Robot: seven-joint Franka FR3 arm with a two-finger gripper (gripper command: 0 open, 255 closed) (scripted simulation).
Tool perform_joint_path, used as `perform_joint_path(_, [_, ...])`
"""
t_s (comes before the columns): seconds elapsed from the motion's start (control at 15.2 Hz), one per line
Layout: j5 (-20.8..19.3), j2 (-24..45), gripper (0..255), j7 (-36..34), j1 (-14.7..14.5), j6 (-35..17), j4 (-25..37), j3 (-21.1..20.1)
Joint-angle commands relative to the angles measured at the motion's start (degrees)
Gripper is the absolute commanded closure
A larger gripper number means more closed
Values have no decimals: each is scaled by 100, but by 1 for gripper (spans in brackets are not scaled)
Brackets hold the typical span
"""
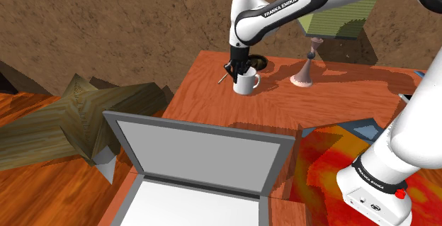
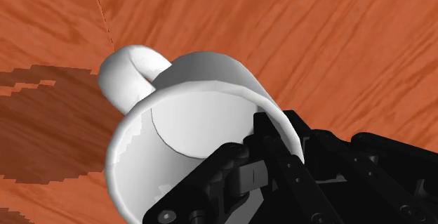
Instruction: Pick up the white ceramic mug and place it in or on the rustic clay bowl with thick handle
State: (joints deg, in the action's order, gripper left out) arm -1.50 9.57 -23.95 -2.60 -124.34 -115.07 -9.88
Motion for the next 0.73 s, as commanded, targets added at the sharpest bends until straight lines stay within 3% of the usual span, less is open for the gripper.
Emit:
perform_joint_path(0.0, [17, -78, 255, 4, -1, 151, 73, -6])
perform_joint_path(0.66, [78, -358, 255, 42, 10, 867, 514, -14])
